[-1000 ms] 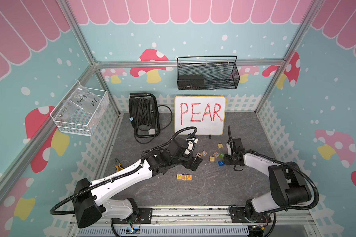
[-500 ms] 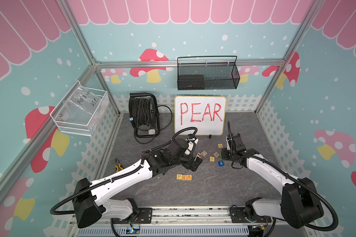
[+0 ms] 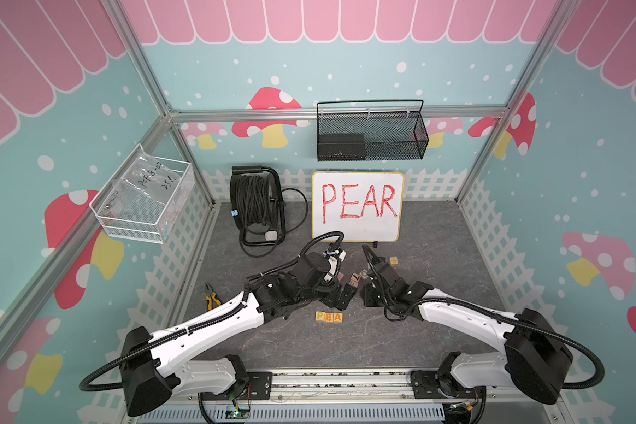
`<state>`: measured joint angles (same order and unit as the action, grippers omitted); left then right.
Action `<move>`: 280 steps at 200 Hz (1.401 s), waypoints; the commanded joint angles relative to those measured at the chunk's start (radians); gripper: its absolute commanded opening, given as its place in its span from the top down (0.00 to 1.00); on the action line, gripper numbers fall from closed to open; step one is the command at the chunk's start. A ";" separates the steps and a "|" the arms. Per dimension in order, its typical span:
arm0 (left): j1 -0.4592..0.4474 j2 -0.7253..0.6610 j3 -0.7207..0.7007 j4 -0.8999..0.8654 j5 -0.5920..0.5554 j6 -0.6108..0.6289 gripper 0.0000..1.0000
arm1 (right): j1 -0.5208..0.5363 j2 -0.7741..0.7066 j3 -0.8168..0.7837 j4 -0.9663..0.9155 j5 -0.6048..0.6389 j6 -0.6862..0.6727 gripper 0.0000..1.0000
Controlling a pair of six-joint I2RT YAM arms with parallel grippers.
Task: Spell the uppercase word “pear” with letter blocks
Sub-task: Place the letter block at the center of the board.
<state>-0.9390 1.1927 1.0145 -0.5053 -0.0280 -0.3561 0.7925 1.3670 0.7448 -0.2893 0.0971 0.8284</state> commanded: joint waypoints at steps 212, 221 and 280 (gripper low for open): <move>-0.004 -0.343 -0.246 -0.058 -0.042 -0.192 0.01 | 0.211 0.229 0.051 0.017 0.052 0.230 0.72; -0.004 -0.344 -0.245 -0.058 -0.044 -0.191 0.01 | 0.214 0.229 0.049 0.016 0.053 0.235 0.70; -0.004 -0.326 -0.242 -0.052 -0.041 -0.189 0.01 | 0.218 0.214 0.041 0.017 0.067 0.250 0.64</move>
<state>-0.9394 0.8650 0.7765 -0.5491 -0.0708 -0.5358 1.0035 1.5833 0.7856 -0.2607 0.1410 1.0477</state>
